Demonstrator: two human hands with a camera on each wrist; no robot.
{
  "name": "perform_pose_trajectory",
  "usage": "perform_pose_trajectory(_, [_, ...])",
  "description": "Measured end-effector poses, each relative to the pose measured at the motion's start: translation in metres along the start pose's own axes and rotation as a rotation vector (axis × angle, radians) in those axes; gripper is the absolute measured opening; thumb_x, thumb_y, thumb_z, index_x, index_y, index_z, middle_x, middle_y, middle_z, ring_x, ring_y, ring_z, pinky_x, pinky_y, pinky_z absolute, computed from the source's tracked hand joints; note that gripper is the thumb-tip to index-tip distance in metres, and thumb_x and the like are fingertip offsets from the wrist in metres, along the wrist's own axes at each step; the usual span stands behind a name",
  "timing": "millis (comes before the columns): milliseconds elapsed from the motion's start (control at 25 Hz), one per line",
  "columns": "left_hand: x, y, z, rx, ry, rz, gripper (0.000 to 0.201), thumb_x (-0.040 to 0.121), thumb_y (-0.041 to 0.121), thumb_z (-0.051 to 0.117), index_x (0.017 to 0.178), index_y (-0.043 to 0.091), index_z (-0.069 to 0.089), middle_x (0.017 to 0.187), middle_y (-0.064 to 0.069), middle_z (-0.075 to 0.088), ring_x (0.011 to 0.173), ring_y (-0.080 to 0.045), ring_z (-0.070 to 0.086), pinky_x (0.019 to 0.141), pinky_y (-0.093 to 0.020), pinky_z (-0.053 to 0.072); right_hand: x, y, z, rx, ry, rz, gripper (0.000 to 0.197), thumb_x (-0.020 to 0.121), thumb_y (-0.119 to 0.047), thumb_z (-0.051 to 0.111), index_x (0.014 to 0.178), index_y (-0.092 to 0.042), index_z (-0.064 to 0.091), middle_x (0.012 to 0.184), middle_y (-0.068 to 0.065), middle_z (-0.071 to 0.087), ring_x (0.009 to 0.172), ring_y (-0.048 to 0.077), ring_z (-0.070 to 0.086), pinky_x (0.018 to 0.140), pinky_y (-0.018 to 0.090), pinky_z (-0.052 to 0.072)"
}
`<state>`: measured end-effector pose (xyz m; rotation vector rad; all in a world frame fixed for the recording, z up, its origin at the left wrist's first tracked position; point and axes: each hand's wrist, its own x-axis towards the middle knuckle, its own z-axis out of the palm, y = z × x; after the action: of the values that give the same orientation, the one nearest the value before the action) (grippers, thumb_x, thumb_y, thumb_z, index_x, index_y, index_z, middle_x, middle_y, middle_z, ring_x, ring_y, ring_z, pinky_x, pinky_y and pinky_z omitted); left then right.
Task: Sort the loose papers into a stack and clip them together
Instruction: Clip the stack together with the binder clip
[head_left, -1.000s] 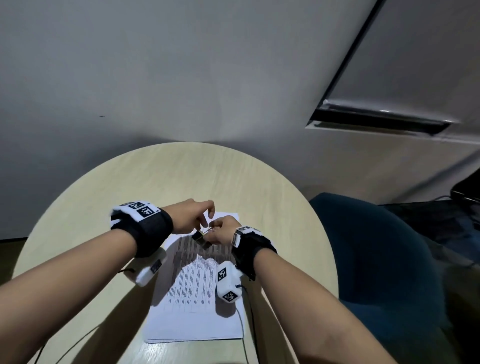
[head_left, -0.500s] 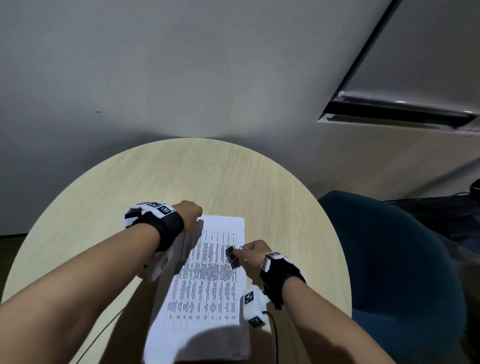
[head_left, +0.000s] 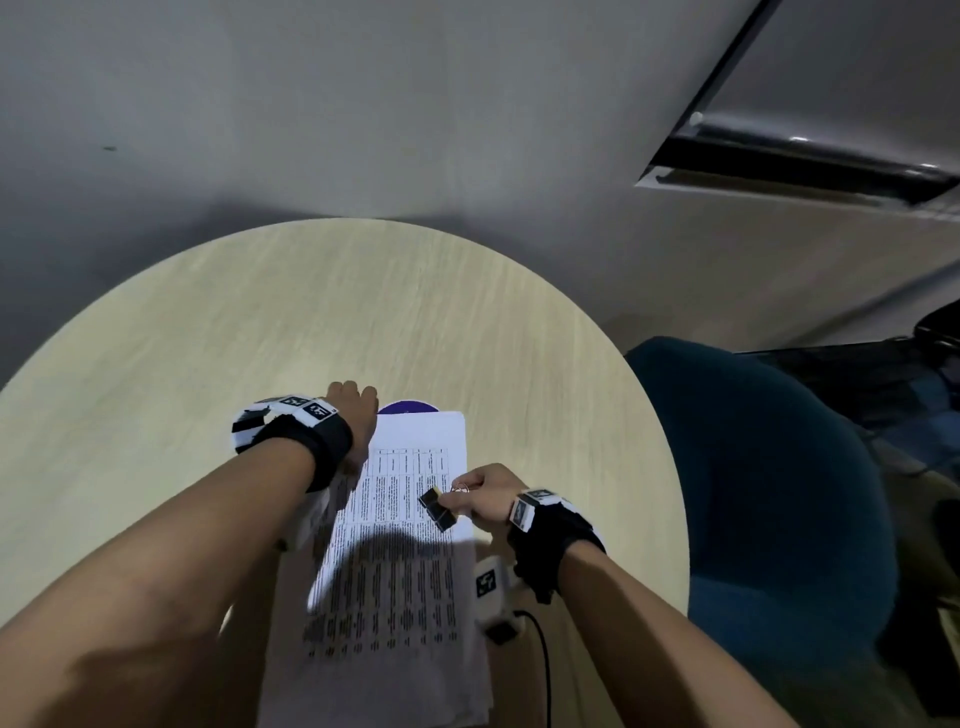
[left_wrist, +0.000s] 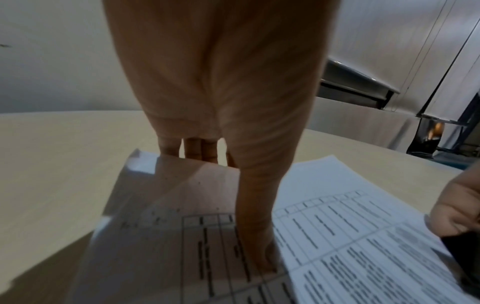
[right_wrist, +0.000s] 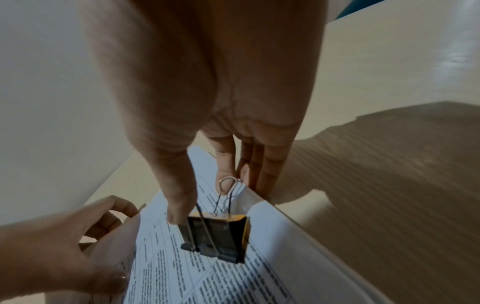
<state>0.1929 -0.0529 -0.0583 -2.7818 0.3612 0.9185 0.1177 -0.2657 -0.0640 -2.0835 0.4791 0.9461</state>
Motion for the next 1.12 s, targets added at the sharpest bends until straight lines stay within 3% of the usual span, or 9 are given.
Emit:
perform_pose_trajectory(200, [-0.013, 0.000, 0.000, 0.002, -0.034, -0.046, 0.093, 0.037, 0.043, 0.084, 0.116, 0.015, 0.046, 0.116, -0.005, 0.047, 0.108, -0.025, 0.043, 0.071, -0.033, 0.043, -0.003, 0.002, 0.008, -0.076, 0.025, -0.052, 0.044, 0.072, -0.033, 0.081, 0.108, -0.014, 0.064, 0.098, 0.001, 0.059, 0.089, 0.018, 0.058, 0.079, 0.026, 0.044])
perform_pose_trajectory(320, [-0.022, -0.003, -0.001, -0.339, -0.145, 0.001, 0.078, 0.042, 0.017, 0.087, 0.102, 0.011, 0.038, 0.087, -0.005, 0.067, 0.072, -0.021, 0.065, 0.053, -0.031, 0.054, -0.004, 0.005, 0.011, -0.089, 0.041, -0.073, 0.043, 0.073, -0.029, 0.081, 0.108, -0.011, 0.064, 0.089, -0.003, 0.057, 0.085, 0.016, 0.057, 0.072, 0.023, 0.043])
perform_pose_trajectory(400, [-0.027, -0.007, 0.002, -0.538, -0.206, 0.026, 0.068, 0.053, 0.003, 0.083, 0.102, 0.008, 0.037, 0.080, -0.011, 0.072, 0.054, -0.021, 0.062, 0.040, -0.027, 0.047, -0.007, 0.005, 0.012, -0.098, 0.050, -0.080, 0.047, 0.073, -0.028, 0.081, 0.111, -0.007, 0.064, 0.079, -0.008, 0.053, 0.078, 0.014, 0.056, 0.066, 0.022, 0.043])
perform_pose_trajectory(560, [-0.029, -0.004, 0.003, -0.437, -0.104, 0.068, 0.042, 0.083, 0.041, 0.064, 0.104, 0.005, 0.060, 0.095, -0.006, 0.070, 0.078, -0.022, 0.060, 0.068, -0.024, 0.044, -0.009, 0.007, 0.016, -0.115, 0.069, -0.067, 0.045, 0.067, -0.032, 0.083, 0.103, -0.013, 0.063, 0.078, -0.007, 0.052, 0.080, 0.019, 0.057, 0.073, 0.030, 0.049])
perform_pose_trajectory(680, [-0.027, 0.006, 0.004, -0.396, 0.017, 0.054, 0.027, 0.092, 0.027, 0.049, 0.101, 0.006, 0.064, 0.109, -0.012, 0.067, 0.101, -0.029, 0.062, 0.076, -0.027, 0.044, -0.013, 0.006, 0.017, -0.150, 0.079, -0.080, 0.046, 0.066, -0.036, 0.082, 0.102, -0.016, 0.061, 0.088, -0.003, 0.054, 0.083, 0.019, 0.056, 0.078, 0.033, 0.050])
perform_pose_trajectory(800, [-0.023, 0.011, 0.008, -0.397, 0.083, 0.080, 0.011, 0.089, 0.017, 0.053, 0.090, 0.009, 0.061, 0.109, -0.013, 0.067, 0.099, -0.031, 0.063, 0.071, -0.027, 0.043, -0.022, -0.005, 0.002, -0.235, 0.062, -0.130, 0.032, 0.073, -0.027, 0.078, 0.093, -0.018, 0.054, 0.083, -0.004, 0.055, 0.074, 0.016, 0.057, 0.067, 0.028, 0.047])
perform_pose_trajectory(960, [-0.028, 0.010, 0.018, -0.413, 0.202, 0.178, 0.004, 0.088, 0.012, 0.051, 0.084, 0.013, 0.051, 0.102, -0.011, 0.066, 0.094, -0.031, 0.061, 0.070, -0.031, 0.042, -0.039, -0.031, -0.016, -0.138, 0.195, -0.309, 0.033, 0.075, -0.015, 0.075, 0.103, -0.013, 0.058, 0.078, -0.005, 0.057, 0.066, 0.010, 0.057, 0.047, 0.004, 0.041])
perform_pose_trajectory(1040, [-0.035, 0.010, 0.021, -0.373, 0.277, 0.302, 0.007, 0.088, 0.012, 0.048, 0.092, 0.011, 0.054, 0.100, -0.008, 0.065, 0.091, -0.030, 0.059, 0.072, -0.036, 0.044, -0.042, -0.046, -0.024, -0.118, 0.260, -0.438, 0.037, 0.074, -0.009, 0.075, 0.108, -0.014, 0.062, 0.088, -0.002, 0.060, 0.074, 0.011, 0.056, 0.054, 0.002, 0.040])
perform_pose_trajectory(1120, [-0.041, 0.010, 0.023, -0.331, 0.322, 0.382, 0.008, 0.090, 0.013, 0.044, 0.093, 0.011, 0.051, 0.098, -0.008, 0.063, 0.088, -0.030, 0.057, 0.071, -0.039, 0.043, -0.040, -0.060, -0.032, -0.166, 0.306, -0.524, 0.045, 0.075, -0.003, 0.072, 0.118, -0.011, 0.061, 0.106, 0.006, 0.062, 0.082, 0.015, 0.060, 0.073, 0.013, 0.049])
